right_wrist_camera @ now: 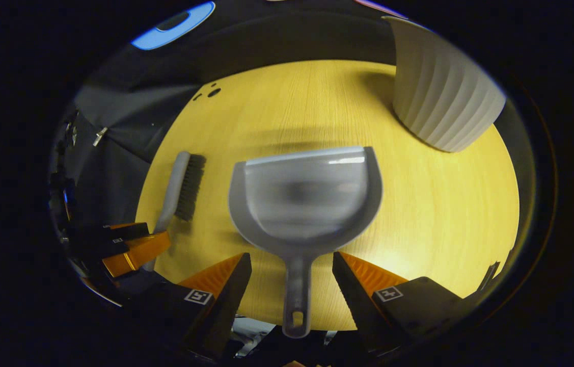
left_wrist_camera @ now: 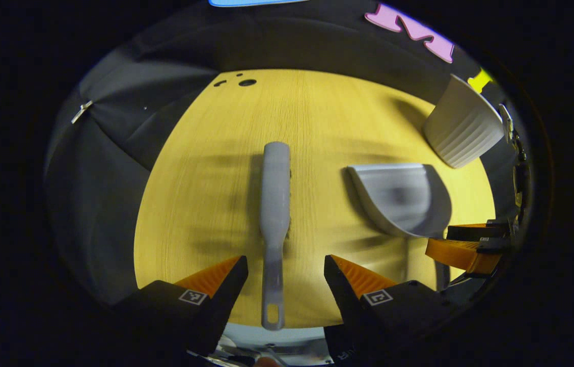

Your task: Pick up the small broom and dustpan from the desktop, sweep the trash into the dustpan with the broom, and then empty the trash into the garbage bin.

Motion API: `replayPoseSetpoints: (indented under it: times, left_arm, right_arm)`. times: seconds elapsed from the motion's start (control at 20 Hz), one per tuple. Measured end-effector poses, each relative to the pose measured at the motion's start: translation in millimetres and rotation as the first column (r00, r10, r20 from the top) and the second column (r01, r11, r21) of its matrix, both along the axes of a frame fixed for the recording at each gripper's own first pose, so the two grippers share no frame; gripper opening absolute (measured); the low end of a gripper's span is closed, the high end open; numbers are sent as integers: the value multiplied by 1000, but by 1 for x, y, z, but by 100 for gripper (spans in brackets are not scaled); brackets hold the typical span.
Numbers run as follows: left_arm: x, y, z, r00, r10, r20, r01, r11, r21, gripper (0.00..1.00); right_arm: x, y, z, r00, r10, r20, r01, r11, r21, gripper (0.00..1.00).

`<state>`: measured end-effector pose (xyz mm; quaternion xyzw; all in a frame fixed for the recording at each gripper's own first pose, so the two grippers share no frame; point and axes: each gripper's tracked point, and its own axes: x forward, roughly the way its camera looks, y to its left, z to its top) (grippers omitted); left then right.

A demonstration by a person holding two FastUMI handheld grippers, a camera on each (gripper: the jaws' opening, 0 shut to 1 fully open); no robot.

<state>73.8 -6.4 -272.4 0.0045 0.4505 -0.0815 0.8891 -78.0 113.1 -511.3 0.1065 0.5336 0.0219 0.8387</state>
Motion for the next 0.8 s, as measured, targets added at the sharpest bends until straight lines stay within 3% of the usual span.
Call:
replayPoseSetpoints:
  times: [0.2,0.35,0.45,0.6,0.7,0.8]
  left_arm:
    - [-29,-2,46,985,76,154,-69,996,-49,95]
    - [-51,-9,86,952,103,290,-87,994,-66,95]
    - [-64,-13,113,915,119,385,-98,993,-73,95]
    - [-81,-22,154,822,149,550,-118,989,-92,95]
    - [-93,-29,170,775,163,610,-121,987,-109,95]
    - [-103,-27,182,733,181,655,-138,983,-117,95]
  right_arm:
    - [6,-20,62,985,-26,173,28,1000,-5,99]
    - [12,-28,117,938,-25,347,28,1000,-5,99]
    - [12,-22,148,887,1,461,2,1000,-4,99]
    - [11,-16,173,809,60,584,-40,998,-47,99]
    - [5,-7,185,775,83,627,-57,996,-62,99]
    - [-1,-7,187,764,113,635,-61,993,-103,99]
